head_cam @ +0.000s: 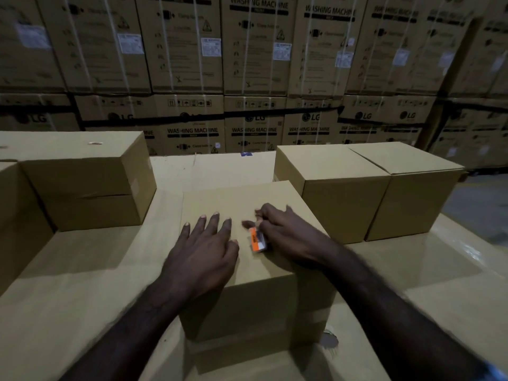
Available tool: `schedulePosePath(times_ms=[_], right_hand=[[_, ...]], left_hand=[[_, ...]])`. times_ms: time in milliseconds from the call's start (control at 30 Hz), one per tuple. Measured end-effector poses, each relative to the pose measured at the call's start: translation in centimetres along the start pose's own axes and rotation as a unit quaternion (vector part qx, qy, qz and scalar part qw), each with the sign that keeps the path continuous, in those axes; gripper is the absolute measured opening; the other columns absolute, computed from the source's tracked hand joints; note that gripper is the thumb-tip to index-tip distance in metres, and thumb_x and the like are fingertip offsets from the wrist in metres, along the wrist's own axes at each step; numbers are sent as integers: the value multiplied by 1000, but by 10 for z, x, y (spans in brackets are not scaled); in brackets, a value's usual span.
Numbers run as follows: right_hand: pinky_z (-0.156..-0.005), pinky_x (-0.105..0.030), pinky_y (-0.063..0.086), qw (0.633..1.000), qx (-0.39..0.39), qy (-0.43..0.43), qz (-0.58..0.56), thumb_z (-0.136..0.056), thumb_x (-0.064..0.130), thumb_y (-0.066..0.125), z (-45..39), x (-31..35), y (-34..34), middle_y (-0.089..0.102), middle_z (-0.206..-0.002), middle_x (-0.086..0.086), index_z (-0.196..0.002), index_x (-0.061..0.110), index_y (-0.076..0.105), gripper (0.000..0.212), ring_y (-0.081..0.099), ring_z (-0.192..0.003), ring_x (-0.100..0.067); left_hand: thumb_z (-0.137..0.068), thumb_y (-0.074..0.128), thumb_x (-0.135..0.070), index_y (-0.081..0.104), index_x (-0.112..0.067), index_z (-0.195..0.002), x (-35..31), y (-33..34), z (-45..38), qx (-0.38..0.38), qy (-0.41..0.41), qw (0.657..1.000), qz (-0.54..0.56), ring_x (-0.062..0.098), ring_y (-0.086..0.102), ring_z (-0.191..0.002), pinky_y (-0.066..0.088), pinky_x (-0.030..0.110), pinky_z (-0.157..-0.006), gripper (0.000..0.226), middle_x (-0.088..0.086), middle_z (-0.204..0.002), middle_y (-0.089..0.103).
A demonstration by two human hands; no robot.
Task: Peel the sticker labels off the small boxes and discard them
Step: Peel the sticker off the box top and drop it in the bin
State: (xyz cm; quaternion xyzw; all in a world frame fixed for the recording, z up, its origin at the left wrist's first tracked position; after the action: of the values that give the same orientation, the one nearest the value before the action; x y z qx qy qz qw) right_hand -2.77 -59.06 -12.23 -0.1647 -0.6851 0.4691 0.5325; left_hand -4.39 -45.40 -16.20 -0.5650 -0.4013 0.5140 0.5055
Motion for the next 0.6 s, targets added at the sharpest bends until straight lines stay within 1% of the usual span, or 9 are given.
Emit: schedulePosePath(times_ms=[67, 100, 167, 267, 333, 367, 467, 533, 600], right_hand=[[-119, -43, 13, 1000, 21, 1, -3, -105, 32, 29, 4, -4, 5, 55, -137, -9, -123, 19, 46, 28, 45, -127, -22], [-117, -45, 19, 1000, 20, 5, -7, -102, 39, 29, 5, -10, 5, 55, -136, -7, -117, 26, 47, 27, 45, -126, -22], [-106, -48, 36, 999, -9, 27, -26, -94, 47, 30, 7, -22, -6, 60, -121, -4, -101, 35, 48, 23, 53, -109, -18], [-93, -48, 45, 997, -49, 53, -28, -103, 32, 34, 2, -32, -22, 61, -104, -3, -104, 21, 53, 22, 56, -96, -21], [-83, -37, 48, 996, -48, 53, -51, -104, 27, 35, -3, -26, -19, 58, -98, 4, -107, 18, 52, 20, 56, -90, -13], [-81, -32, 46, 997, -38, 43, -59, -105, 27, 34, -5, -20, -14, 58, -98, 6, -108, 17, 51, 20, 54, -89, -8], [-99, -39, 40, 999, -12, 11, -44, -104, 30, 34, -3, -7, 4, 61, -117, -4, -114, 18, 51, 24, 55, -105, -16], [-98, -42, 43, 998, 0, 15, -54, -104, 31, 35, 4, -9, 5, 58, -124, -5, -117, 20, 51, 24, 54, -109, -18], [-97, -45, 45, 997, -1, 34, -75, -104, 30, 36, 10, -18, -3, 57, -126, -6, -110, 21, 53, 20, 54, -110, -21]], left_hand=[[-102, 17, -47, 3, -26, -154, 0, 0, 0, -2, -1, 1000, -2, 20, -5, -149, 0, 42, -121, 58, 1, -162, -5], [-102, 17, -46, 3, -26, -154, 0, 0, 1, -3, -1, 1000, -3, 20, -5, -149, 0, 42, -121, 58, 2, -162, -5], [-102, 17, -46, 3, -25, -154, -2, -1, 1, -4, 1, 1000, -1, 20, -5, -149, 0, 43, -121, 58, 2, -162, -5], [-102, 17, -45, 4, -24, -155, -2, -2, 1, -8, 5, 1000, 4, 20, -4, -149, 1, 43, -121, 58, 2, -162, -4], [-102, 17, -45, 4, -24, -155, -1, -1, 1, -9, 5, 1000, 3, 20, -4, -149, 1, 43, -121, 58, 2, -162, -4], [-102, 17, -45, 4, -24, -155, 0, -1, 1, -9, 6, 1000, 1, 20, -4, -149, 1, 43, -121, 58, 2, -162, -3], [-101, 17, -47, 4, -26, -154, 1, 0, 1, -9, 5, 1000, 1, 20, -4, -149, 0, 41, -120, 59, 1, -162, -4], [-101, 17, -47, 3, -26, -154, 1, 0, 1, -10, 5, 1000, 1, 19, -5, -149, -1, 41, -120, 59, 1, -162, -5], [-102, 16, -46, 2, -25, -154, 0, -1, 2, -15, 8, 1000, 1, 19, -5, -149, -1, 40, -120, 58, 1, -162, -5]])
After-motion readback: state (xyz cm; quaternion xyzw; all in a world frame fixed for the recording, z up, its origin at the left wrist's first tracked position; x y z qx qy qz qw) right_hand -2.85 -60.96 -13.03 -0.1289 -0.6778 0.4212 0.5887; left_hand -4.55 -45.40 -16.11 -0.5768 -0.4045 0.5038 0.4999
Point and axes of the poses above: each hand's wrist, its own z-axis away from the middle knuckle, its own y-axis out of the palm, x = y × z, the point moved 7 cm from there along -z, towards the middle knuckle
